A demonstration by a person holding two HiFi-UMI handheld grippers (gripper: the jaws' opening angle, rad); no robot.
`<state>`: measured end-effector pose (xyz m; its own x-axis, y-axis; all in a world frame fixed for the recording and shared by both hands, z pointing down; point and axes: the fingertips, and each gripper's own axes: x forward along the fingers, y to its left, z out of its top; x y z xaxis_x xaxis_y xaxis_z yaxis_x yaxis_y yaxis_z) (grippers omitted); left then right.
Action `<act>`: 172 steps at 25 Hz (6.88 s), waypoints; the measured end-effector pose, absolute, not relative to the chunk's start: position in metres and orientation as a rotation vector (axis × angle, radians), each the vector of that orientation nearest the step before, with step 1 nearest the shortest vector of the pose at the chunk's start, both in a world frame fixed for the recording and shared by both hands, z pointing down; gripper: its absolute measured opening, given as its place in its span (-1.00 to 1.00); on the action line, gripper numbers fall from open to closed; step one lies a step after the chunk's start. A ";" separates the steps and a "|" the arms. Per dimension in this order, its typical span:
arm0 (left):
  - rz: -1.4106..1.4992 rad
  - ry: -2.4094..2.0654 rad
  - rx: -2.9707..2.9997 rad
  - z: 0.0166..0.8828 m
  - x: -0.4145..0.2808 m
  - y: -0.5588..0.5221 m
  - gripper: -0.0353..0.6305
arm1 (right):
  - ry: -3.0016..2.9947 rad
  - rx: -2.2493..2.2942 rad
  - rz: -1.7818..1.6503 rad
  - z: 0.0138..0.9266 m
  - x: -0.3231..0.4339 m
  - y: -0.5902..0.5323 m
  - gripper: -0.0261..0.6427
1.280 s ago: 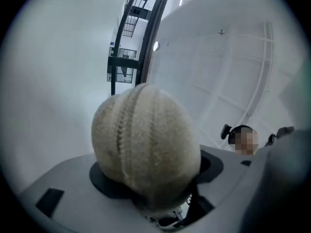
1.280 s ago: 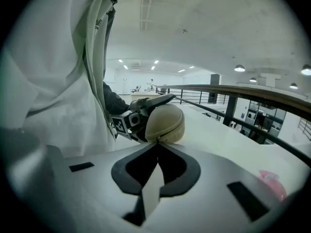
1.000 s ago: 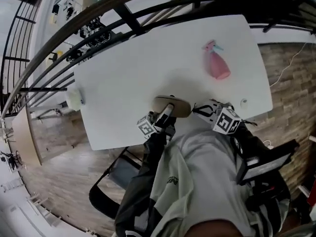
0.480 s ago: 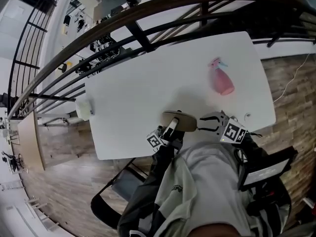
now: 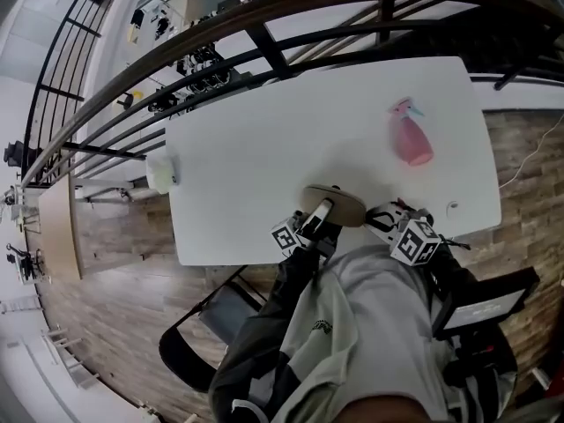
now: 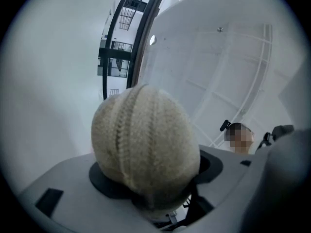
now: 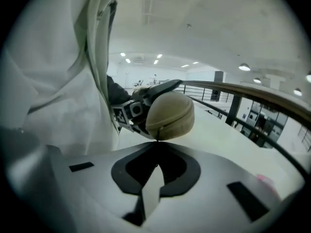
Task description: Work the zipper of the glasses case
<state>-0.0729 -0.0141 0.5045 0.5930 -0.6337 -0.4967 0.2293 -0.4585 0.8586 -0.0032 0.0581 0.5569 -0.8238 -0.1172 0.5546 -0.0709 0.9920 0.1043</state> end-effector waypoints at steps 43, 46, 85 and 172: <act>-0.715 -0.401 2.039 0.499 -0.056 -0.009 0.05 | -2.621 0.306 -0.022 0.530 0.006 -0.008 -0.94; -0.766 -0.366 2.015 0.491 -0.060 -0.010 0.05 | -2.684 0.283 -0.007 0.516 -0.001 -0.007 -0.94; -0.040 -0.054 2.200 0.553 0.034 0.053 0.04 | -2.659 0.261 -0.033 0.520 -0.032 -0.028 -0.94; 0.042 -1.307 1.844 0.593 -0.179 0.074 -0.88 | -2.663 0.671 1.080 0.579 0.026 -0.006 -0.94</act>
